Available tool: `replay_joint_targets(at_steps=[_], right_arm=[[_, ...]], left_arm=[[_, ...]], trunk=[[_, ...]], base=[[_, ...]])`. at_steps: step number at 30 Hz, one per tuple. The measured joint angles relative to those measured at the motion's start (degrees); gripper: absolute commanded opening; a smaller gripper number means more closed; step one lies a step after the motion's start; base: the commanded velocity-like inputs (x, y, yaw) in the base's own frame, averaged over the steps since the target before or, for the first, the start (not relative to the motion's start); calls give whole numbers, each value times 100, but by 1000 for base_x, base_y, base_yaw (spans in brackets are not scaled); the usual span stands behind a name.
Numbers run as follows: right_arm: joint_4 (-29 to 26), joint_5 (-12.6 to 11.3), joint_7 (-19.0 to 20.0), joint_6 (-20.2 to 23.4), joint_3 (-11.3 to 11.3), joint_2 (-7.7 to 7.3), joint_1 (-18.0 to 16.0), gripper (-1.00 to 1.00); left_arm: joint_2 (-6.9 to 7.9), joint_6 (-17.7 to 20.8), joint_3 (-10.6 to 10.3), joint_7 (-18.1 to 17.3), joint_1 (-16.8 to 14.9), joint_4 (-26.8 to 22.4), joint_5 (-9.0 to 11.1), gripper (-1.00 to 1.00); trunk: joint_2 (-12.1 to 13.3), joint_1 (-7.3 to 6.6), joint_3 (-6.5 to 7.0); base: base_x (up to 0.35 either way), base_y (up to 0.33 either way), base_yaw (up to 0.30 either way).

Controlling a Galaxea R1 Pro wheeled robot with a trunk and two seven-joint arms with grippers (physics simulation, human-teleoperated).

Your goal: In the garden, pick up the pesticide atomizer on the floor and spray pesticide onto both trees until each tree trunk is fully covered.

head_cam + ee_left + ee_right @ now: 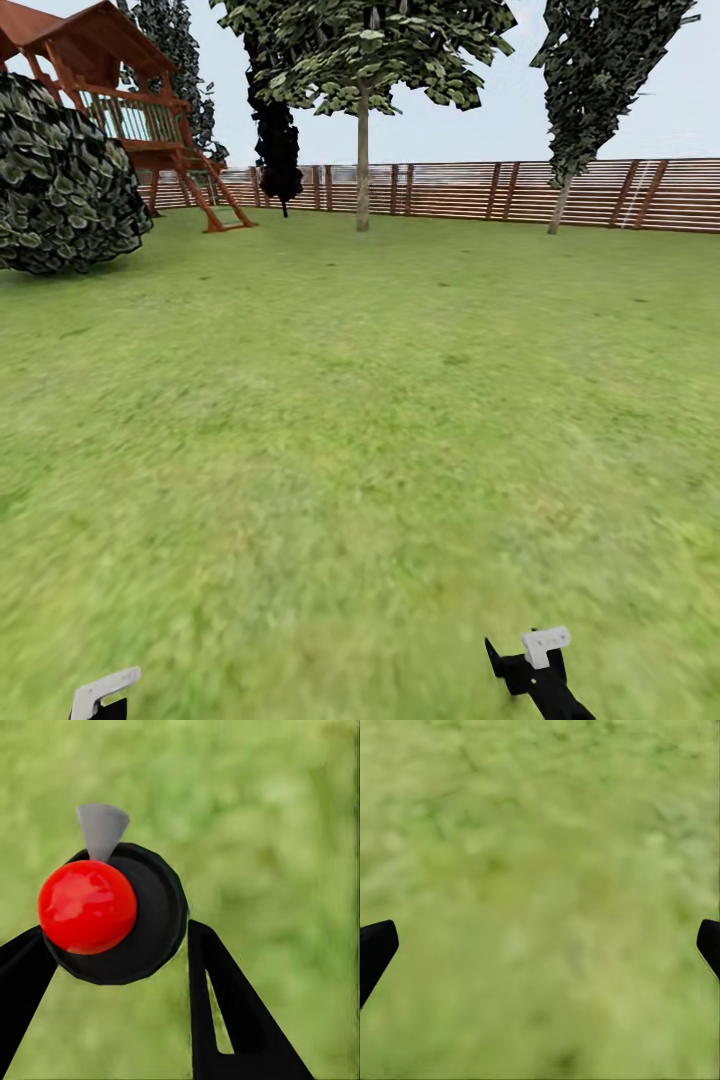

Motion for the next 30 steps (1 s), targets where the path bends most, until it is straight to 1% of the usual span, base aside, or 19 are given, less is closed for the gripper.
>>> replay_joint_targets(at_steps=[30], right_arm=[[-6,-2,0,0,0,0,0,100]], left_arm=[[0,0,0,0,0,0,0,-100]], trunk=[[0,0,0]], base=[[341,0,0]])
